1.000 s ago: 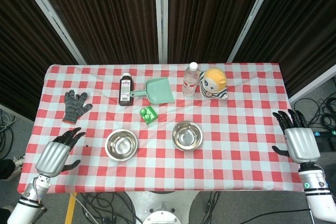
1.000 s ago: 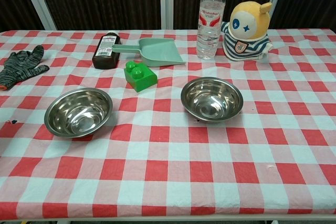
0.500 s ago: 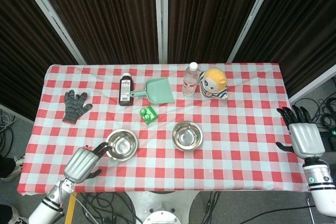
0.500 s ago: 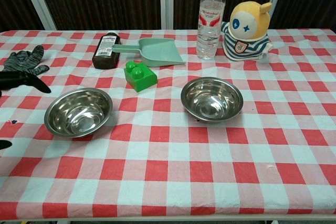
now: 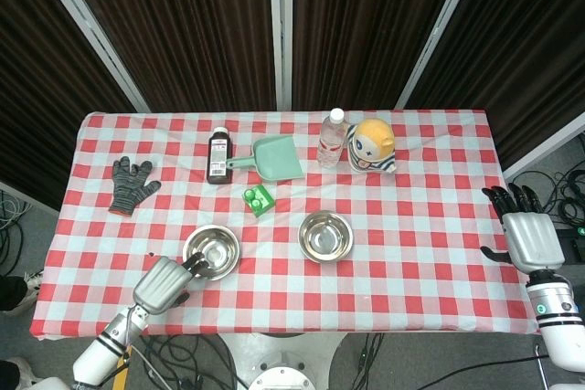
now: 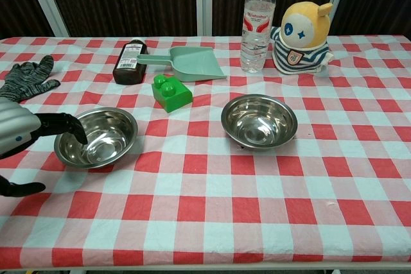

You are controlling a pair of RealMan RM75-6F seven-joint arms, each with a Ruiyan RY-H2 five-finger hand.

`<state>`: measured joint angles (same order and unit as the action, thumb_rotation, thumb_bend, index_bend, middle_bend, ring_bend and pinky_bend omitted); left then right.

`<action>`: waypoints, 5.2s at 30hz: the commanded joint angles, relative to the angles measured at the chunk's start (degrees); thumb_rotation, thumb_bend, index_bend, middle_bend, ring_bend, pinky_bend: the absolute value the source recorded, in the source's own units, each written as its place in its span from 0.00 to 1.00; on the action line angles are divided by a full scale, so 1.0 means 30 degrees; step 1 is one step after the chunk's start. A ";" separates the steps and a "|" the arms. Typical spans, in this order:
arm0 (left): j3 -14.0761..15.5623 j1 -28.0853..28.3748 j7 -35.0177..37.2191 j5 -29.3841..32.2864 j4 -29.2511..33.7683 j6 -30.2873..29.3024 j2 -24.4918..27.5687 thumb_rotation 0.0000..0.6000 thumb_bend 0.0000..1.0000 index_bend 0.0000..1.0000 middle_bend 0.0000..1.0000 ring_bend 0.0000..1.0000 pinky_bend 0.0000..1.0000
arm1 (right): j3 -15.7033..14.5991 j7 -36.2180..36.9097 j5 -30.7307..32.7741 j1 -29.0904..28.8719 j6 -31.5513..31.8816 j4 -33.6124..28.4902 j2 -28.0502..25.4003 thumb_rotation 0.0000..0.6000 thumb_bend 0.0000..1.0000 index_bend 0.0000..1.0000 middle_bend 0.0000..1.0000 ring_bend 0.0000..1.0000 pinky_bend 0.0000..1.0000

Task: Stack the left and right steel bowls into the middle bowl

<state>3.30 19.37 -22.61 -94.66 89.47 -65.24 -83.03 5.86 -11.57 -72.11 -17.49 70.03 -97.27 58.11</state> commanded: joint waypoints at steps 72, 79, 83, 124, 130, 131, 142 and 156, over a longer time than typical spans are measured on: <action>0.0320 0.1577 0.1347 -0.0351 -0.7202 -0.1320 -0.4173 1.00 0.38 0.64 0.67 0.99 0.99 | 0.0348 0.1624 0.0566 -0.0181 -0.1520 0.1537 0.0178 1.00 0.07 0.14 0.13 0.00 0.00; 0.0274 0.1579 0.1489 -0.0455 -0.7242 -0.1682 -0.4149 1.00 0.38 0.65 0.68 1.00 0.99 | 0.0319 0.1666 0.0525 -0.0151 -0.1501 0.1631 0.0215 1.00 0.08 0.14 0.13 0.00 0.00; 0.0155 0.1611 0.1575 -0.0568 -0.6922 -0.2033 -0.4010 1.00 0.38 0.65 0.69 1.00 0.99 | 0.0337 0.1729 0.0462 -0.0159 -0.1473 0.1644 0.0236 1.00 0.08 0.14 0.13 0.00 0.00; -0.2484 0.6528 -0.0236 -0.1701 -0.2208 0.0421 -0.5406 1.00 0.39 0.66 0.70 1.00 1.00 | 0.2215 0.4825 0.1267 0.0558 0.0074 0.0616 -0.2729 1.00 0.08 0.14 0.15 0.00 0.00; -0.2627 0.6964 0.0045 -0.1385 -0.3554 0.0724 -0.5786 1.00 0.39 0.66 0.70 1.00 0.99 | 0.2663 0.5943 0.1221 0.0777 0.0639 0.0823 -0.3054 1.00 0.08 0.14 0.16 0.00 0.00; -0.2652 0.7018 0.0097 -0.1300 -0.3820 0.0777 -0.5840 1.00 0.39 0.66 0.70 1.00 0.99 | 0.2714 0.6089 0.1187 0.0819 0.0723 0.0823 -0.3136 1.00 0.08 0.14 0.16 0.00 0.00; -0.2264 0.7905 0.0328 -0.1420 -0.6415 0.1234 -0.7053 1.00 0.39 0.66 0.70 1.00 0.99 | 0.2960 0.6356 0.0607 0.0834 0.1005 -0.0379 -0.3986 1.00 0.08 0.15 0.16 0.00 0.00; -0.2565 0.9338 -0.0287 -0.1729 -0.8195 0.1530 -0.7639 1.00 0.39 0.66 0.70 1.00 0.99 | 0.3262 0.6291 0.0566 0.1050 0.1677 -0.1507 -0.4835 1.00 0.08 0.15 0.17 0.00 0.00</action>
<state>-4.41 47.24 -23.41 -99.78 65.03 -60.76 -105.87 15.62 7.25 -70.40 -14.38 75.02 -101.73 43.66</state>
